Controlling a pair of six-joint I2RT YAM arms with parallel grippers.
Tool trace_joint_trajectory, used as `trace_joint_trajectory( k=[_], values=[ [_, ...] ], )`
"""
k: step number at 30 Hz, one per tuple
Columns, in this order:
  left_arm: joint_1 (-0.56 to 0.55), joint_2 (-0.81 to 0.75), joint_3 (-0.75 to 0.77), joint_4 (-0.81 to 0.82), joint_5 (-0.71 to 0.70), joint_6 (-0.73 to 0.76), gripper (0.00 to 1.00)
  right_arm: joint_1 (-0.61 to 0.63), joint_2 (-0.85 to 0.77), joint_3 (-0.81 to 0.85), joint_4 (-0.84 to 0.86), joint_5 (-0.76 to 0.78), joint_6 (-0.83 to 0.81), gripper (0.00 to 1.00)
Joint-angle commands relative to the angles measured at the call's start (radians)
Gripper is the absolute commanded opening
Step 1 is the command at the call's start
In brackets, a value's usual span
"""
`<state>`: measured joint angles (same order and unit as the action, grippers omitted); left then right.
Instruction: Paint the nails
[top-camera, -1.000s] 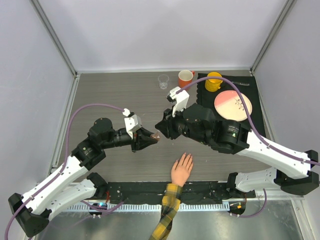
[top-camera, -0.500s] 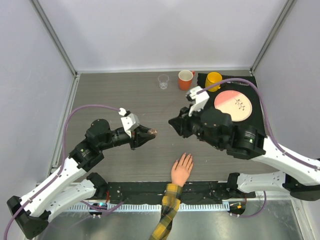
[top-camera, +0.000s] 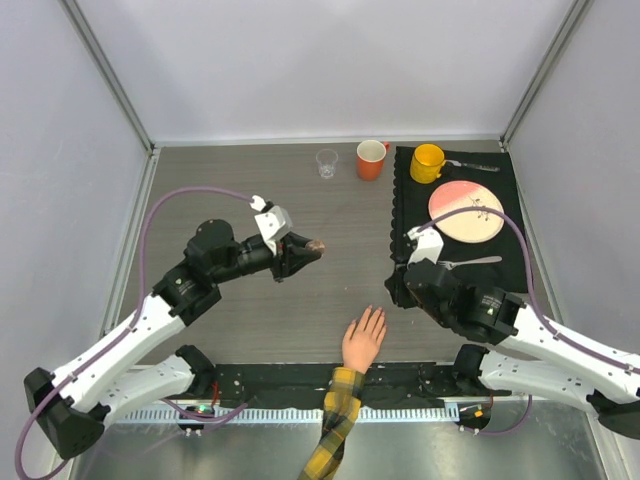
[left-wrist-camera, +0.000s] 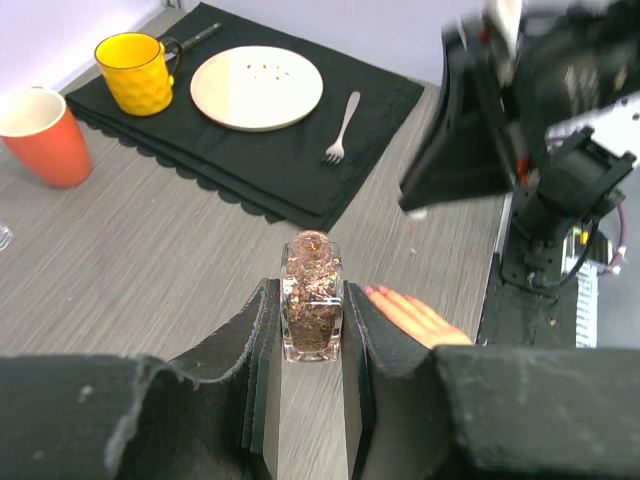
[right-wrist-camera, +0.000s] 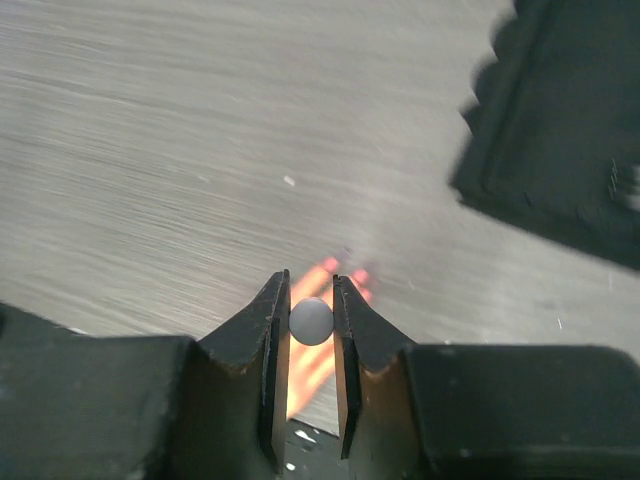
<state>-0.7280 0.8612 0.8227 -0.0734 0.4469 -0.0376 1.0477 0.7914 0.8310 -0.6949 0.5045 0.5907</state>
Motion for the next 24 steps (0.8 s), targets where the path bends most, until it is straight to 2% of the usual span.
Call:
trace_joint_trajectory(
  k=[1,7,14,24],
  values=[
    [0.001,0.097,0.055,0.173,0.028,-0.062,0.00,-0.026,-0.089,-0.113,0.003,0.061,0.155,0.01],
    [-0.014,0.235,0.122,0.228,0.038,-0.027,0.00,-0.052,-0.142,-0.257,0.064,0.085,0.231,0.01],
    [-0.028,0.354,0.130,0.392,0.033,-0.042,0.00,-0.080,-0.121,-0.355,0.144,0.014,0.273,0.01],
    [-0.030,0.401,0.138,0.371,0.036,0.034,0.00,-0.083,-0.021,-0.392,0.232,-0.072,0.221,0.01]
  ],
)
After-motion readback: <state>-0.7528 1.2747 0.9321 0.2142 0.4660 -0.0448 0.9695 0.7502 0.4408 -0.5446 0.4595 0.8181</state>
